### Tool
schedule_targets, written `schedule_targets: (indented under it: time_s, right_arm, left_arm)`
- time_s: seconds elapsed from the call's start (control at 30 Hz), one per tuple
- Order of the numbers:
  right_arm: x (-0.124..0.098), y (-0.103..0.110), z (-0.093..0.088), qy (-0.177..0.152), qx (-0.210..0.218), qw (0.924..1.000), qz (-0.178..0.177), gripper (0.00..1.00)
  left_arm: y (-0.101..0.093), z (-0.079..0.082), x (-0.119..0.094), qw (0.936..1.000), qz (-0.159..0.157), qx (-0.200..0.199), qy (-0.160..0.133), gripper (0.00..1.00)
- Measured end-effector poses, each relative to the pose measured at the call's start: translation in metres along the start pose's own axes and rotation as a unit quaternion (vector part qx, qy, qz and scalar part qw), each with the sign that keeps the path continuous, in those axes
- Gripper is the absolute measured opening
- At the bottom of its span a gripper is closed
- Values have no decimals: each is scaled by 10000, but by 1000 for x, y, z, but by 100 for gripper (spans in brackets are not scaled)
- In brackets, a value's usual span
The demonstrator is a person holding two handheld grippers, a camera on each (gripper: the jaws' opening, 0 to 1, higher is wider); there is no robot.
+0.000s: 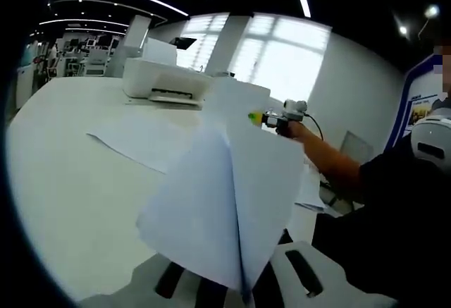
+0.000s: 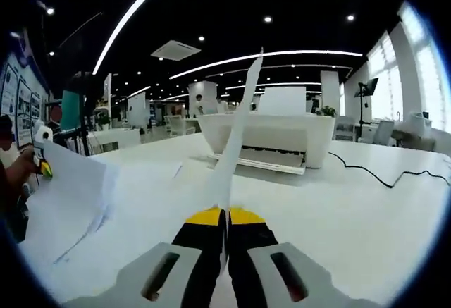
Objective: Organize the stack of printing papers by aligning and flattening the scattered papers on the table
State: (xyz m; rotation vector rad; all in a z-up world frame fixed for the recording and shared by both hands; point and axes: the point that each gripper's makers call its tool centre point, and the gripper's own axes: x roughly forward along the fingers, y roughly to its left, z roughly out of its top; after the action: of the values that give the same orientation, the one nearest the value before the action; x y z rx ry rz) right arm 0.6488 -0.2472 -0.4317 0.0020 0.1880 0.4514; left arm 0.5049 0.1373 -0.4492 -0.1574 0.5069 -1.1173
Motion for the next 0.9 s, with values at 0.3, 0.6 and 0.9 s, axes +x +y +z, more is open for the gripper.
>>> schedule_targets:
  time_s: [0.3, 0.6, 0.9]
  right_arm:
    - [-15, 10, 34, -546, 124, 9983, 141, 0]
    - [-28, 20, 67, -1009, 197, 9944, 230, 0]
    - [-45, 31, 102, -1309, -370, 9906, 142, 0]
  left_arm:
    - [0, 1, 0, 10000, -2, 23, 11, 7]
    - [0, 2, -1, 10000, -13, 40, 10, 7]
    - [0, 4, -1, 10000, -8, 56, -10, 7]
